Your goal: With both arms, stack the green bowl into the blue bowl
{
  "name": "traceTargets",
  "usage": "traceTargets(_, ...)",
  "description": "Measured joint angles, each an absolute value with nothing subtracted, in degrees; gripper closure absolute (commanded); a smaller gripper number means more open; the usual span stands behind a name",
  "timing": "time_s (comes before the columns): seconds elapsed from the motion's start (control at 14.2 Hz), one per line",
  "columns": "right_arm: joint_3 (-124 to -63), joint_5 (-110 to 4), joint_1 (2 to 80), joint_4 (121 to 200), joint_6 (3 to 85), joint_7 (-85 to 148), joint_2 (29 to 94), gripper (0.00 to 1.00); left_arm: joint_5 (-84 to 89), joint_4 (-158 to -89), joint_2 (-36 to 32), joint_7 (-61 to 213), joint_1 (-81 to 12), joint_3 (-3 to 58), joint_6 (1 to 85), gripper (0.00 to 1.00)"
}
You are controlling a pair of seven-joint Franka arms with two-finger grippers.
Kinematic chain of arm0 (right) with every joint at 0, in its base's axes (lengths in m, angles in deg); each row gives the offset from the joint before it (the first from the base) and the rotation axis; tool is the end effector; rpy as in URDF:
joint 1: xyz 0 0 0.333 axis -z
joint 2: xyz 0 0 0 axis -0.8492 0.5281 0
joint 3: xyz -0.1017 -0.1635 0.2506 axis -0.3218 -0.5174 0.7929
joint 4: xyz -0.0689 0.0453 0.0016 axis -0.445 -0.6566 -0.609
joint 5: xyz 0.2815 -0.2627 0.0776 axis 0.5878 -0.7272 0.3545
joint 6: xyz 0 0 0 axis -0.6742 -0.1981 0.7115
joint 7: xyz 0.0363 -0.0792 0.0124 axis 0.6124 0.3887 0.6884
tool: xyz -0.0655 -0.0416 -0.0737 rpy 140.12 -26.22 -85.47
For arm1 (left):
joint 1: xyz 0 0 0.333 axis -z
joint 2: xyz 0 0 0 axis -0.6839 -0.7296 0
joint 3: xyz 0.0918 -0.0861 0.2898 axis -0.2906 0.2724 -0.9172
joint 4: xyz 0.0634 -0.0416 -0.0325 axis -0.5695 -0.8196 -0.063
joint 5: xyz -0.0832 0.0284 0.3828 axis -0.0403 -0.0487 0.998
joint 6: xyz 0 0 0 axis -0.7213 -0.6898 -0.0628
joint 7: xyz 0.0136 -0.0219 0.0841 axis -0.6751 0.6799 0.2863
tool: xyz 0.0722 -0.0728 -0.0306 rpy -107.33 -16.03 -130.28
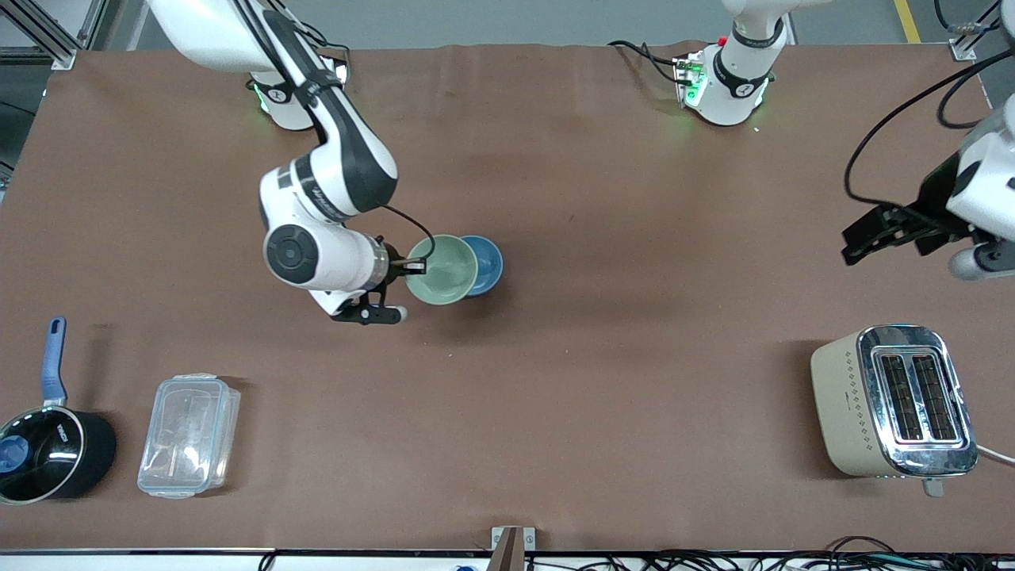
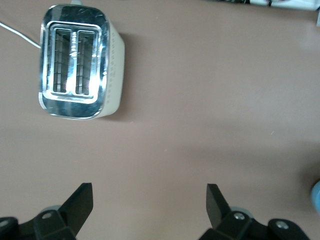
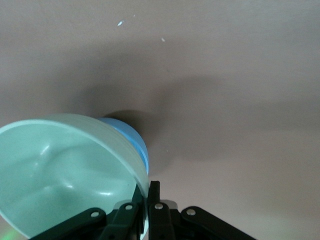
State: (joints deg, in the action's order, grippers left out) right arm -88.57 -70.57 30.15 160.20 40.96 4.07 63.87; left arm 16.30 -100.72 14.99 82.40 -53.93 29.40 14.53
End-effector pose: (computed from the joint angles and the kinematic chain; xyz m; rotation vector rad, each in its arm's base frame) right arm 0.5594 0.3175 0.3102 -2.9270 0.0992 0.4665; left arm 0.5911 -0.0714 0.6464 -3.1163 -0.1074 -0.0928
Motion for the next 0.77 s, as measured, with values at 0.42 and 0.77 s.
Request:
traceTargets(0.42,-88.58,-70.51,28.29,164.12,46.78,4.05,65.52,0.99,14.12,-107.46,22.6,71.08,-42.95,13.59,10.46,0.0)
traceTargets(0.77,-88.53,-70.48,27.29,165.09,46.75,4.05,65.52,0.98,13.49,-111.47,25.24,70.61,-42.96,12.81,10.7,0.0)
